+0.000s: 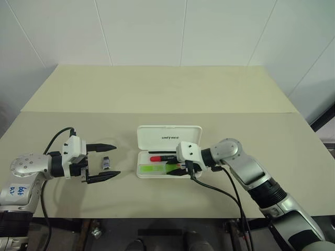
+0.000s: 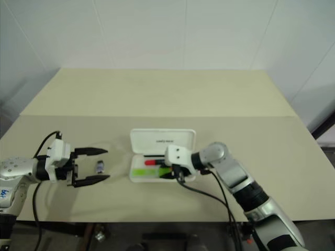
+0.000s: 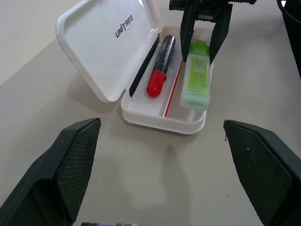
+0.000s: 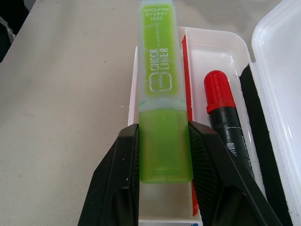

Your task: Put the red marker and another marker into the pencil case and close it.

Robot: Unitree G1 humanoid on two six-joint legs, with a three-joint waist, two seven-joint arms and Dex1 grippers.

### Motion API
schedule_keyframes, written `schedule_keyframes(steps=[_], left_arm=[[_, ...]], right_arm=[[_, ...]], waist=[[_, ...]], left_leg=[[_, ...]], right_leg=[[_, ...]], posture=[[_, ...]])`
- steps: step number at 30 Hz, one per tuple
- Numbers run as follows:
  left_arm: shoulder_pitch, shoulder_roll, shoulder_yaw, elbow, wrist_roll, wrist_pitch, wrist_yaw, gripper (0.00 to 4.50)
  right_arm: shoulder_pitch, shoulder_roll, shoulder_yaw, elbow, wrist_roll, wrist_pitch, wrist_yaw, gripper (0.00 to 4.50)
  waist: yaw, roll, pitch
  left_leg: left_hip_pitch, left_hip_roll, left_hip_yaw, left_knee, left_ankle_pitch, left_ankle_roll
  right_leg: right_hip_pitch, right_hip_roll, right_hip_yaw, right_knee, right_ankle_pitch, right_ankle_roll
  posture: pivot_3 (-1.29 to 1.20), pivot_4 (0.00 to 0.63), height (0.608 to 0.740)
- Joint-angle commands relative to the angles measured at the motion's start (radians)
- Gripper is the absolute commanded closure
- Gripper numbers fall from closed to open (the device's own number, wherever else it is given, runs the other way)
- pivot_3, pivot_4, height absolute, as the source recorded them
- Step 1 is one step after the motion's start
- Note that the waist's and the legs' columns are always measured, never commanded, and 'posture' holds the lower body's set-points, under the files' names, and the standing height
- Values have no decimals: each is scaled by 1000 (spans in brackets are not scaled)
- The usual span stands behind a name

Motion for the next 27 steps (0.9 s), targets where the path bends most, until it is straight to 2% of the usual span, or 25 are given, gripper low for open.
schedule_keyframes(steps=[1, 19, 27], left_arm=[[-9, 11, 26, -24, -6, -13, -2, 0], [-28, -7, 14, -7, 1, -31, 11, 0], [-44, -16, 5, 6, 7, -39, 10, 0]], right_arm=[[-16, 12, -1, -41, 7, 34, -1, 3410], [-66, -24, -11, -95, -2, 136, 22, 3410], [-65, -34, -18, -133, 28, 186, 52, 555]], waist=[[0, 0, 0], [1, 0, 0], [1, 0, 0]], left_leg=[[0, 0, 0, 0, 0, 0], [0, 0, 0, 0, 0, 0], [-1, 0, 0, 0, 0, 0]], right_leg=[[0, 0, 0, 0, 0, 0], [0, 0, 0, 0, 0, 0], [-1, 0, 0, 0, 0, 0]], posture=[[0, 150, 740], [0, 150, 740], [0, 150, 740]])
